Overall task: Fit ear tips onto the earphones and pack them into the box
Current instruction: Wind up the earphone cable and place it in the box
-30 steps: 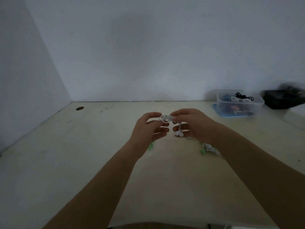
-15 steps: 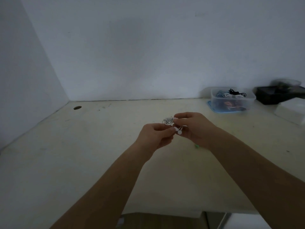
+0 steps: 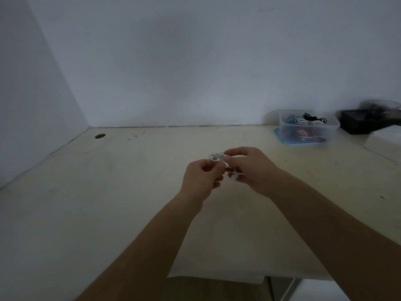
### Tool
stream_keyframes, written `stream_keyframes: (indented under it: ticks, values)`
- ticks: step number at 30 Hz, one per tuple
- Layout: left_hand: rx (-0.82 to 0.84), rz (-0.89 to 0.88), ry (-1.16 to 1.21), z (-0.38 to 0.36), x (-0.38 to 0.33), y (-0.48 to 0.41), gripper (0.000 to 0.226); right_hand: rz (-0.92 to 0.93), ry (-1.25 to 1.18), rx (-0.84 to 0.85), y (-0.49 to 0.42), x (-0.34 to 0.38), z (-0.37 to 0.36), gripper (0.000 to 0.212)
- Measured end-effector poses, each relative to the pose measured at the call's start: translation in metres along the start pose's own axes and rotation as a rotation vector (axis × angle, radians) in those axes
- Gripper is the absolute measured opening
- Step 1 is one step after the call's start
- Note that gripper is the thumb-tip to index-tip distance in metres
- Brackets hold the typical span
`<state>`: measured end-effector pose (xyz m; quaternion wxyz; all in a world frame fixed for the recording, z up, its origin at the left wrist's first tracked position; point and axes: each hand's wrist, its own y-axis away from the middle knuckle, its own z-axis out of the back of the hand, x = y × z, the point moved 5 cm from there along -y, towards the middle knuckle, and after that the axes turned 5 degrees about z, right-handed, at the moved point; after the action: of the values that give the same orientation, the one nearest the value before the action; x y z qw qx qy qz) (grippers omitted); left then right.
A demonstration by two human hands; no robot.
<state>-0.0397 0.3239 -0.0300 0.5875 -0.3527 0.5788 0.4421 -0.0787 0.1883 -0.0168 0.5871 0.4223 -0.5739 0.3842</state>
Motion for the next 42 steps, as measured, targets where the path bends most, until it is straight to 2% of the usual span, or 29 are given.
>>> stream_keyframes:
  ticks: [4, 7, 12, 17, 21, 22, 24, 26, 28, 31, 34, 36, 39, 42]
  values:
    - [0.114, 0.09, 0.21, 0.002, -0.005, -0.001, 0.014, -0.025, -0.039, 0.011, 0.0, -0.001, 0.0, 0.019]
    - [0.163, 0.135, 0.294, 0.005, -0.006, 0.0, 0.017, -0.032, 0.022, 0.027, 0.003, 0.001, 0.003, 0.021]
    - [0.145, 0.126, 0.249, 0.016, -0.008, 0.0, 0.01, -0.022, 0.392, 0.095, 0.01, 0.0, 0.008, 0.019]
    - [0.238, 0.128, 0.236, 0.009, -0.015, 0.005, 0.006, 0.041, 0.568, 0.147, 0.019, 0.003, 0.008, 0.008]
    - [0.263, 0.128, 0.233, 0.007, -0.019, 0.003, 0.007, 0.245, 0.778, 0.085, 0.022, 0.014, 0.01, 0.027]
    - [0.25, 0.123, 0.236, 0.007, -0.021, 0.002, 0.008, 0.306, 0.759, 0.044, 0.022, 0.017, 0.01, 0.028]
    - [0.224, 0.108, 0.257, 0.009, -0.023, 0.0, 0.012, 0.378, 0.535, 0.013, 0.02, 0.02, 0.011, 0.023]
    - [0.214, 0.098, 0.289, 0.011, -0.024, -0.001, 0.016, 0.394, 0.326, 0.075, 0.019, 0.02, 0.007, 0.018]
    - [0.213, 0.085, 0.277, 0.015, -0.025, -0.001, 0.014, 0.42, 0.299, 0.112, 0.017, 0.018, 0.001, 0.012]
    - [0.149, 0.04, 0.132, 0.028, -0.023, 0.0, 0.011, 0.4, 0.281, 0.086, 0.011, 0.011, -0.007, 0.008]
    - [-0.012, -0.043, -0.078, 0.053, -0.021, -0.001, 0.007, 0.314, 0.149, 0.066, 0.002, 0.006, -0.01, 0.01]
    - [-0.096, -0.139, -0.309, 0.071, -0.018, -0.002, 0.005, 0.256, 0.073, 0.086, -0.004, 0.001, -0.012, 0.011]
    - [-0.071, -0.244, -0.728, 0.077, -0.009, -0.003, 0.007, 0.178, -0.026, 0.143, -0.011, -0.007, -0.012, 0.014]
    - [-0.009, -0.235, -0.891, 0.075, 0.002, -0.004, 0.011, 0.115, -0.022, 0.181, -0.016, -0.013, -0.013, 0.014]
